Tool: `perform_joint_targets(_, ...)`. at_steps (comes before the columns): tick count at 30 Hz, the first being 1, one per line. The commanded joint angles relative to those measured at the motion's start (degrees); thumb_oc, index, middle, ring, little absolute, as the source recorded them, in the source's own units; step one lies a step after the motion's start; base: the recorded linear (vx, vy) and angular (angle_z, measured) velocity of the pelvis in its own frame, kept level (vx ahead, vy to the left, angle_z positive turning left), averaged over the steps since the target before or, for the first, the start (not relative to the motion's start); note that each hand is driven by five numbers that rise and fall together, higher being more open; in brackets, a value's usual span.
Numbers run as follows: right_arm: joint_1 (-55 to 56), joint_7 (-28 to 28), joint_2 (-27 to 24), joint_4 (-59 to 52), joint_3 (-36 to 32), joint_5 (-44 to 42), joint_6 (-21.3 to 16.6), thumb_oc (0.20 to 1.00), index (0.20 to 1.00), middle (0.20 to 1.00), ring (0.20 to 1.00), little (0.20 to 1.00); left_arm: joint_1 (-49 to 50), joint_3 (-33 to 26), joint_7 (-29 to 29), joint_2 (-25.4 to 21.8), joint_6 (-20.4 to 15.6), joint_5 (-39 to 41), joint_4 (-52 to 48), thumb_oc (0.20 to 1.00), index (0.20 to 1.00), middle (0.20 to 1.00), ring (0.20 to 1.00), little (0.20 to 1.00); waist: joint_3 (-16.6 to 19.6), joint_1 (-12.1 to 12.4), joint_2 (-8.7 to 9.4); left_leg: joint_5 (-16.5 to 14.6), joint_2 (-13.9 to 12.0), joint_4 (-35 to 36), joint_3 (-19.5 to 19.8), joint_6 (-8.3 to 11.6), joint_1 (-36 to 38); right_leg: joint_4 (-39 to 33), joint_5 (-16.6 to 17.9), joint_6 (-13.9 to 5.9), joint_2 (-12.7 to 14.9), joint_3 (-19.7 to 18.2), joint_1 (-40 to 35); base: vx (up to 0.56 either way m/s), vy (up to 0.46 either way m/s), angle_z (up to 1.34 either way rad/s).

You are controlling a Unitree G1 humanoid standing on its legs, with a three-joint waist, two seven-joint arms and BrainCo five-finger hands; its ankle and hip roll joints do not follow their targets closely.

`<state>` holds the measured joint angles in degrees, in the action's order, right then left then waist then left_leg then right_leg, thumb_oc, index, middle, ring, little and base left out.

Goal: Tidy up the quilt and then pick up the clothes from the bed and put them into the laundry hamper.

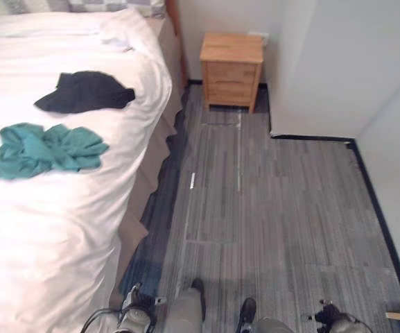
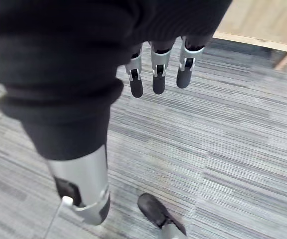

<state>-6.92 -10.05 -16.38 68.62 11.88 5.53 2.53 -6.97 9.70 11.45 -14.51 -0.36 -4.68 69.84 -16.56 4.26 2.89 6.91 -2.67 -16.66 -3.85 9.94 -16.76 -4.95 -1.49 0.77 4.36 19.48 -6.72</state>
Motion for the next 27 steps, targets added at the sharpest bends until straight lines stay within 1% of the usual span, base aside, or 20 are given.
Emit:
perform_joint_targets(1,0.51,-0.70,-1.88,-0.72,1.26,-1.30,-0.74,1.000,1.000,1.000,1.000,1.000,0.94,-0.32,1.12,-1.24,-0.16,1.27,1.02,1.000,1.000,1.000,1.000,1.000,1.47,1.58,-0.27,-2.84,-2.15,8.31,-3.37,-2.60,2.91,-0.05,-4.36,-7.96,3.04,-0.19,-4.37,0.48,0.117,0.14)
perform_joint_targets(4,0.28,-0.63,-1.80,-0.64,1.46,-1.13,-0.88,1.000,1.000,1.000,1.000,1.000,2.21,-0.38,0.71,-0.98,0.17,0.60,2.21,1.000,1.000,1.000,1.000,1.000,1.73,2.91,-0.70,0.37,-5.60,14.79,-4.92,-1.91,1.48,0.43,-6.58,-9.19,3.18,0.82,-7.19,0.51,0.127,0.16)
perform_joint_targets(5,0.33,-0.39,-1.60,-0.59,1.60,-0.89,-0.76,1.000,1.000,1.000,1.000,1.000,2.50,-0.43,0.45,-0.95,0.31,0.45,2.48,1.000,1.000,1.000,1.000,1.000,1.83,3.31,-0.81,1.12,-6.11,15.17,-4.55,-1.86,1.40,1.19,-7.47,-9.54,3.30,0.66,-8.24,0.56,0.135,0.05)
perform_joint_targets(7,0.70,-0.27,-1.16,0.16,1.15,-0.13,-0.71,1.000,1.000,1.000,1.000,1.000,3.33,-0.21,-0.17,-0.86,0.70,-0.57,3.10,1.000,1.000,1.000,1.000,1.000,2.74,3.62,-0.12,1.40,-5.51,14.53,-4.63,-2.83,2.10,3.87,-7.82,-10.60,4.35,0.04,-9.37,0.57,0.155,-0.05)
perform_joint_targets(9,1.36,-0.17,-0.54,0.89,0.36,0.09,-0.47,1.000,1.000,1.000,1.000,1.000,3.31,0.50,-0.64,-1.28,1.17,-1.60,3.55,1.000,1.000,1.000,1.000,1.000,3.08,4.24,1.46,-0.73,-2.90,12.46,-4.64,-5.20,2.62,13.15,-4.71,-12.06,7.55,-1.38,-7.53,0.53,0.203,-0.17)
perform_joint_targets(10,1.45,0.01,-0.24,0.83,0.37,0.28,-0.42,1.000,1.000,1.000,1.000,1.000,2.96,1.10,-1.14,-1.37,1.47,-2.36,3.78,1.000,1.000,1.000,1.000,1.000,2.75,3.84,2.16,-2.80,-1.18,11.61,-5.41,-6.91,4.00,21.16,1.55,-13.61,10.27,-2.81,-4.81,0.44,0.249,-0.21)
perform_joint_targets(11,1.42,0.23,-0.34,0.68,0.10,0.22,-0.10,1.000,1.000,1.000,1.000,1.000,2.86,1.08,-1.10,-1.53,1.56,-2.72,3.72,1.000,1.000,1.000,1.000,1.000,2.22,3.18,1.94,-4.23,-0.29,11.64,-5.51,-8.11,6.06,27.67,5.11,-13.73,12.00,-3.48,-2.36,0.50,0.280,-0.07)
perform_joint_targets(12,1.10,-0.09,-0.27,0.18,-0.14,-0.27,-0.18,1.000,1.000,1.000,1.000,1.000,2.70,1.56,-1.15,-1.86,1.71,-2.88,3.61,1.000,1.000,1.000,1.000,1.000,1.58,2.37,1.64,-5.41,0.63,11.89,-5.21,-9.19,8.24,33.54,10.08,-13.62,12.81,-5.07,0.63,0.55,0.266,0.17)
perform_joint_targets(13,0.78,-0.41,-0.28,-0.53,-0.54,-0.51,-0.34,1.000,1.000,1.000,1.000,1.000,2.40,1.81,-1.17,-2.30,1.80,-3.01,3.26,1.000,1.000,1.000,1.000,1.000,0.96,1.51,0.48,-5.84,-0.08,13.72,-4.63,-9.54,10.92,38.99,10.82,-12.86,12.94,-5.78,4.56,0.55,0.203,0.36)
perform_joint_targets(15,0.50,-0.46,0.00,-1.19,-0.39,-0.79,-0.42,1.000,1.000,1.000,1.000,1.000,1.69,2.89,-0.87,-2.93,1.80,-3.97,2.74,1.000,1.000,1.000,1.000,1.000,-0.28,-0.45,-0.95,-6.55,-0.83,15.96,-3.39,-9.49,14.68,41.28,7.59,-12.06,12.77,-5.03,10.89,0.42,0.077,0.55)
perform_joint_targets(16,0.48,-0.46,-0.02,-1.19,-0.39,-0.80,-0.42,1.000,1.000,1.000,1.000,1.000,1.67,2.88,-0.87,-2.92,1.80,-3.98,2.75,1.000,1.000,1.000,1.000,1.000,-0.19,-0.46,-1.06,-6.46,-0.97,16.00,-3.37,-9.45,14.56,41.16,7.70,-11.97,12.63,-4.95,10.97,0.59,-0.064,0.47)
perform_joint_targets(17,0.85,-0.41,0.14,-2.69,-0.13,-1.35,-0.77,1.000,1.000,1.000,1.000,1.000,0.73,3.98,-0.75,-3.47,1.41,-4.69,1.62,1.000,1.000,1.000,1.000,1.000,-0.78,-2.95,-0.95,-8.18,-0.75,18.42,-1.66,-8.45,19.41,32.02,4.20,-10.88,10.45,-2.35,14.37,0.64,-0.120,0.38)
perform_joint_targets(18,0.94,-0.42,0.21,-3.32,0.00,-1.59,-0.95,1.000,1.000,1.000,1.000,1.000,0.26,4.22,-0.55,-3.73,1.21,-4.69,1.32,1.000,1.000,1.000,1.000,1.000,-1.02,-4.09,-0.69,-9.40,-0.34,19.18,-0.90,-7.88,21.76,26.58,3.77,-10.72,9.35,-1.57,15.96,0.93,-0.194,0.22)
perform_joint_targets(20,0.67,-0.43,0.07,-3.73,0.03,-1.86,-0.97,1.000,1.000,1.000,1.000,1.000,-0.83,4.21,-0.68,-3.94,0.77,-5.43,0.76,1.000,1.000,1.000,1.000,1.000,-0.43,-6.72,-0.02,-11.82,-0.32,20.87,0.14,-5.92,26.19,10.40,5.75,-12.06,8.11,0.56,18.75,0.61,-0.155,0.39)
perform_joint_targets(21,0.69,-0.43,0.05,-3.73,0.08,-1.87,-0.96,1.000,1.000,1.000,1.000,1.000,-0.79,4.17,-0.70,-3.92,0.77,-5.46,0.76,1.000,1.000,1.000,1.000,1.000,-0.48,-6.84,-0.43,-12.05,-0.84,20.98,0.21,-5.76,26.49,9.39,6.08,-12.07,7.48,0.94,17.96,0.90,-0.221,0.77)
perform_joint_targets(22,0.21,-0.47,0.09,-3.85,0.42,-1.14,-0.89,1.000,1.000,1.000,1.000,1.000,-1.46,3.87,-0.71,-3.37,0.46,-7.18,1.20,1.000,1.000,1.000,1.000,1.000,0.35,-8.90,-0.76,-16.89,-1.75,19.46,1.17,-4.73,30.83,1.93,8.98,-13.59,7.44,-0.87,20.19,0.71,-0.166,0.90)
perform_joint_targets(24,0.13,-0.27,-0.01,-3.79,1.17,-0.51,-0.90,1.000,1.000,1.000,1.000,1.000,-1.00,3.68,-0.64,-3.15,0.44,-7.47,1.57,1.000,1.000,1.000,1.000,1.000,0.66,-9.03,-0.97,-17.34,-1.51,17.33,1.81,-4.65,31.68,3.23,9.41,-12.88,7.21,-1.04,20.28,0.78,-0.192,0.74)
perform_joint_targets(25,-0.15,-0.33,-0.90,-3.39,1.32,-0.19,-0.96,1.000,1.000,1.000,1.000,1.000,-0.71,4.28,-0.83,-2.35,0.42,-7.52,1.36,1.000,1.000,1.000,1.000,1.000,1.26,-9.09,-1.95,-14.31,-0.72,4.07,3.42,-3.21,29.50,4.72,8.71,-10.68,5.88,-2.28,17.27,0.65,-0.176,0.25)
perform_joint_targets(26,-0.17,-0.32,-0.88,-3.39,1.32,-0.19,-0.96,1.000,1.000,1.000,1.000,1.000,-0.72,4.28,-0.83,-2.38,0.43,-7.52,1.35,1.000,1.000,1.000,1.000,1.000,1.39,-9.25,-1.73,-14.15,-0.47,4.02,3.59,-3.25,29.22,4.71,8.80,-10.69,6.16,-2.23,17.45,0.63,-0.211,0.11)
perform_joint_targets(27,-0.17,-0.15,-1.04,-2.98,1.76,0.18,-0.85,1.000,1.000,1.000,1.000,1.000,-0.33,3.93,-0.84,-1.90,0.55,-6.96,1.42,1.000,1.000,1.000,1.000,1.000,1.28,-8.69,-1.93,-10.86,-0.48,-4.44,3.81,-2.24,26.89,4.77,8.09,-9.34,5.47,-2.15,15.09,0.33,-0.179,0.14)
